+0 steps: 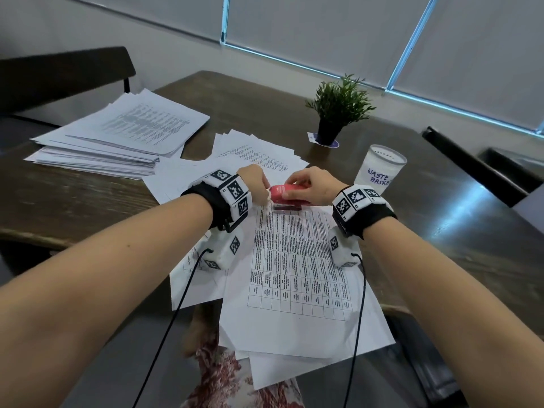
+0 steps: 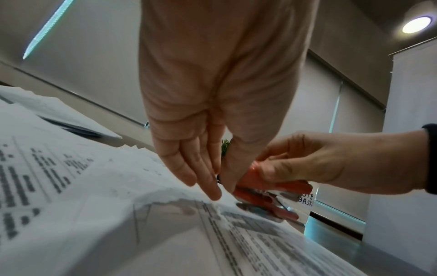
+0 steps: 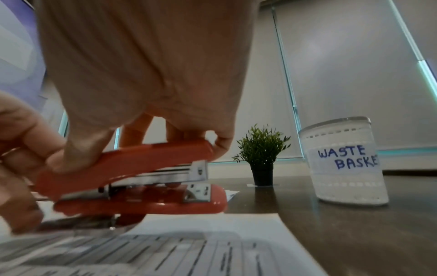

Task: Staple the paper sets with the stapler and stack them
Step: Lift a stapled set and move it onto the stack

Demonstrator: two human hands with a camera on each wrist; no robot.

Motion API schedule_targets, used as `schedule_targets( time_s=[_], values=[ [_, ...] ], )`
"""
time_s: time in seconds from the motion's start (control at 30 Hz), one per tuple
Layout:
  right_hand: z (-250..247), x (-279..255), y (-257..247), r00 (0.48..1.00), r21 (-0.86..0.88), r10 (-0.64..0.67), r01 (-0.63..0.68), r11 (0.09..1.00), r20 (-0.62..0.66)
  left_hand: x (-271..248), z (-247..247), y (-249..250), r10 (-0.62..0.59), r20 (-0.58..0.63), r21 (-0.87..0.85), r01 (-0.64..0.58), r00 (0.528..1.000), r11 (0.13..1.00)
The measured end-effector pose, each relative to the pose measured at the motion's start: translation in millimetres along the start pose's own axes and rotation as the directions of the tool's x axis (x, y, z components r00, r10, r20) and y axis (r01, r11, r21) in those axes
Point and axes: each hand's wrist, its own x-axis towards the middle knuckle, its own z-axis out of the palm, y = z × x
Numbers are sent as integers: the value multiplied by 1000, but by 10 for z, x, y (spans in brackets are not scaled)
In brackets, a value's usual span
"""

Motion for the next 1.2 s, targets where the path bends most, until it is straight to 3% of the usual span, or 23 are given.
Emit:
schedule_targets(
  time_s=[0.07, 0.17, 0.27, 0.37, 0.53, 0.73, 0.93, 1.2],
  values=[
    [-21, -13, 14, 998, -66, -26, 29, 997, 53, 4, 33, -38, -9, 61, -75, 14, 998, 997],
    [-44, -43, 21, 995, -24, -49, 51, 998, 85, 0, 85, -58, 31, 115, -111, -18, 993, 994],
    [-79, -65, 43, 999, 29, 6, -5, 1000, -48, -42, 114, 15, 74, 29, -57, -72, 997, 996],
    [-118, -107, 31, 968, -14, 87, -93, 996, -236, -45, 155, 93, 114, -19, -35, -115, 993, 993],
    [-50, -189, -88, 974, -224, 223, -206, 953, 52, -47, 210, 138, 141, -28, -5, -141, 990, 990],
    [65, -136, -158, 966, -292, 256, -235, 927, 35, -40, 211, 138, 94, -10, 1, -94, 996, 996],
    [130, -118, -79, 949, -196, 314, -306, 932, 12, 57, 179, -18, 15, -34, 59, -13, 999, 998],
    [35, -116, 7, 956, -139, 293, -289, 947, 8, 133, 221, -53, 15, 105, 198, -36, 994, 980]
  ],
)
